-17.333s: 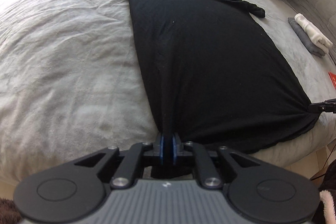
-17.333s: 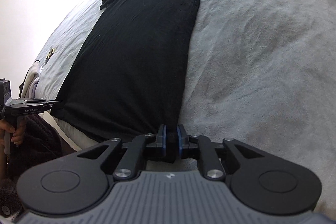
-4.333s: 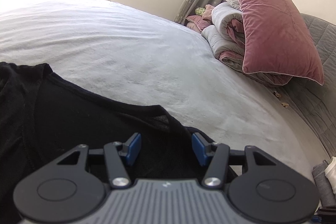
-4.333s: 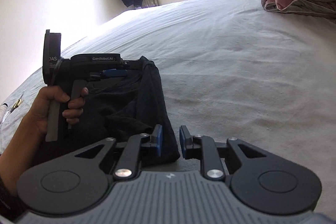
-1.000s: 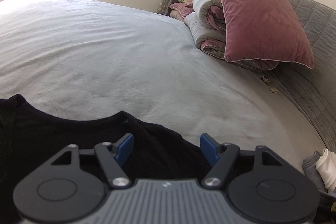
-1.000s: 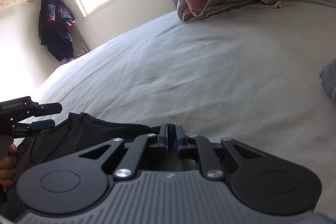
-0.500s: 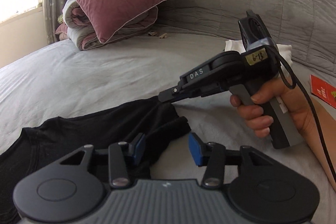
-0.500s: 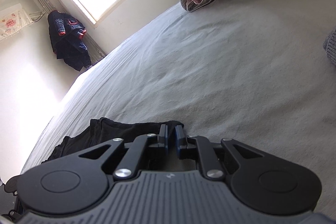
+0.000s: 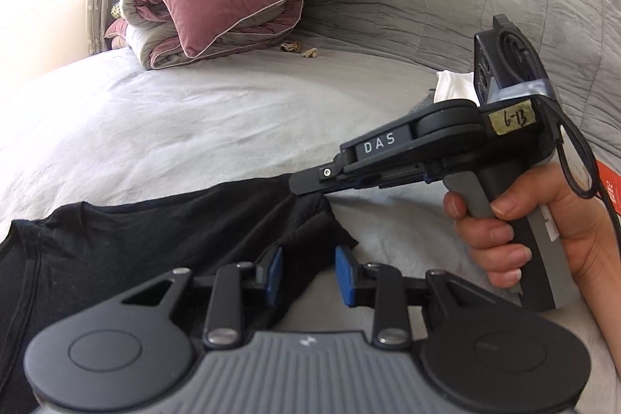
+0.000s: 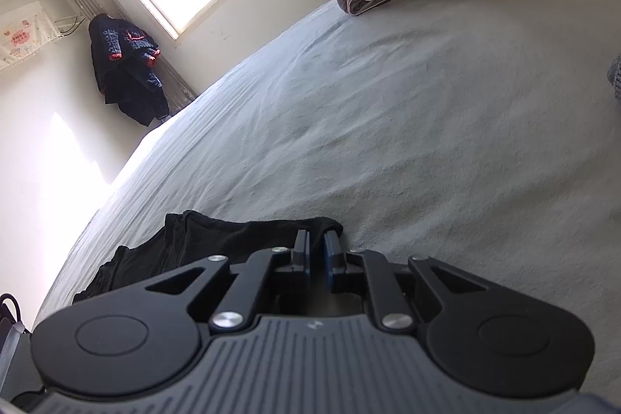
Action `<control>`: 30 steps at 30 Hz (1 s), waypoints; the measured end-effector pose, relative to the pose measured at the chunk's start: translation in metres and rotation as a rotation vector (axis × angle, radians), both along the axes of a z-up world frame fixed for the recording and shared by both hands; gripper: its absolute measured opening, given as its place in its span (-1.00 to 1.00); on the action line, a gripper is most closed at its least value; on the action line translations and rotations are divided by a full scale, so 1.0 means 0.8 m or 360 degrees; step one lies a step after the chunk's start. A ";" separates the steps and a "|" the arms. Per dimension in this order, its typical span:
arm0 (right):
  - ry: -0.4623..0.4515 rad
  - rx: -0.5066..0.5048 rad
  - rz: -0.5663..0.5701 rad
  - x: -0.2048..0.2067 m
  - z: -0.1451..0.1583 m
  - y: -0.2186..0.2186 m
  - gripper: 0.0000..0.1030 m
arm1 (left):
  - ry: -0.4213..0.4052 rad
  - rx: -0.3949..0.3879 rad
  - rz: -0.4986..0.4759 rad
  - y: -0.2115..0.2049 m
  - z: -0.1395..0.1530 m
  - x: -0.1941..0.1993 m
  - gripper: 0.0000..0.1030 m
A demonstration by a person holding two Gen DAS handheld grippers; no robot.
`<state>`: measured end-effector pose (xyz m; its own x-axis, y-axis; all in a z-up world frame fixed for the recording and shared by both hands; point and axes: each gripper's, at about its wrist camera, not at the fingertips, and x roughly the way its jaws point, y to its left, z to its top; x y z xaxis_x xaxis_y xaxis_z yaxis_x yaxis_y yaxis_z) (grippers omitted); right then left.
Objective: Fold clothes
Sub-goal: 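Open the left gripper and release the black shirt edge beside the right tool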
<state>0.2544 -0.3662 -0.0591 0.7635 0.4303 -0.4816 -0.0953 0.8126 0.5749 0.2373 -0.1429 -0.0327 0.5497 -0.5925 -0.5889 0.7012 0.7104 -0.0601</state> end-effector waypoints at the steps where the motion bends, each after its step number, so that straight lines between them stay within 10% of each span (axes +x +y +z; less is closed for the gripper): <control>1: -0.0001 -0.0003 -0.0002 0.000 0.000 0.000 -0.75 | 0.0020 0.0004 0.0012 -0.001 -0.003 0.003 -0.42; 7: -0.0016 -0.0041 -0.0025 0.002 -0.001 0.006 -0.78 | 0.0094 -0.0063 0.0112 0.003 -0.011 0.013 -0.96; 18: -0.0069 -0.0190 -0.0146 0.003 0.001 0.012 -0.96 | -0.0129 0.0155 -0.0182 -0.016 -0.007 -0.032 -0.95; 30: -0.0057 -0.0115 -0.0119 0.005 -0.003 0.004 -0.93 | -0.0024 -0.0213 -0.0176 0.029 0.022 -0.010 -0.79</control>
